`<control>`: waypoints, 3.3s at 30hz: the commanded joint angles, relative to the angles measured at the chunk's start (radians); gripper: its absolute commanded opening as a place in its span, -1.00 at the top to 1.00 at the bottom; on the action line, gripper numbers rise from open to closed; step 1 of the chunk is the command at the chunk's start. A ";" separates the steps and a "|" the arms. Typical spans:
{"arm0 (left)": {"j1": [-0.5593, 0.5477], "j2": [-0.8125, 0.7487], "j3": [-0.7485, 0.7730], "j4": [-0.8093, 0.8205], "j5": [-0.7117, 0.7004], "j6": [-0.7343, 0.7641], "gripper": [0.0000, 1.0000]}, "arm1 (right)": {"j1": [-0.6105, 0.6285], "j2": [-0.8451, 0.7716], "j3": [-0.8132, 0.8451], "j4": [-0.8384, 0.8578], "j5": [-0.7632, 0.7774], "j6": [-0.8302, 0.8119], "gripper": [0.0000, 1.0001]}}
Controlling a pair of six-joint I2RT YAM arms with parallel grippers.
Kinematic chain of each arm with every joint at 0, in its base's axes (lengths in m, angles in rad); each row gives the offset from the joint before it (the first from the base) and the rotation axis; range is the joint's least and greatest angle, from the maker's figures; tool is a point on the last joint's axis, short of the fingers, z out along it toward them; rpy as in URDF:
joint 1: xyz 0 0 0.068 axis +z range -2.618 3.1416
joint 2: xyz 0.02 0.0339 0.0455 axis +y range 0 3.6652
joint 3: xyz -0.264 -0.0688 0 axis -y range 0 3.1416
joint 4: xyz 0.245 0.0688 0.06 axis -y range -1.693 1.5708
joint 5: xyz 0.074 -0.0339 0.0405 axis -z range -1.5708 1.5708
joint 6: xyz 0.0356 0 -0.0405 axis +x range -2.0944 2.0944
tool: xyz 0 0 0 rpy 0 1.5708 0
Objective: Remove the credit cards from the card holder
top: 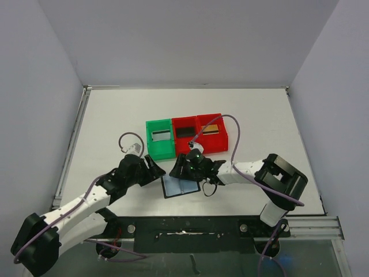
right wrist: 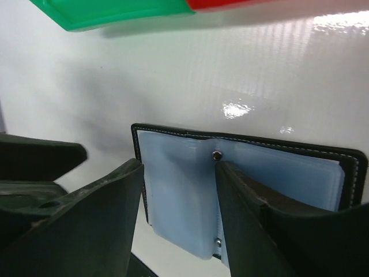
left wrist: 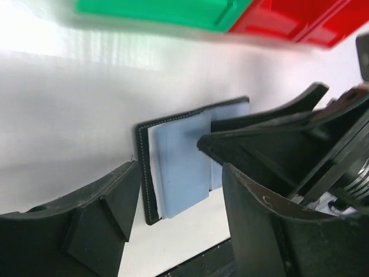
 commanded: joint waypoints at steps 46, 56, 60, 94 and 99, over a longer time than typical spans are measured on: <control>0.004 -0.483 0.143 -0.484 -0.464 -0.117 -0.19 | 0.244 0.178 0.537 -0.642 0.356 -0.297 -0.45; 0.003 -0.481 0.136 -0.476 -0.454 -0.119 -0.19 | 0.238 0.247 0.538 -0.642 0.311 -0.307 -0.30; 0.004 -0.471 0.134 -0.463 -0.441 -0.115 -0.19 | 0.227 0.231 0.504 -0.625 0.301 -0.283 -0.13; 0.000 -0.015 -0.094 0.271 0.219 -0.108 -0.14 | -0.028 0.052 -0.069 0.070 -0.096 0.006 0.31; -0.003 -0.141 -0.075 0.120 0.071 -0.122 -0.04 | -0.003 0.050 0.008 -0.059 -0.040 -0.062 0.13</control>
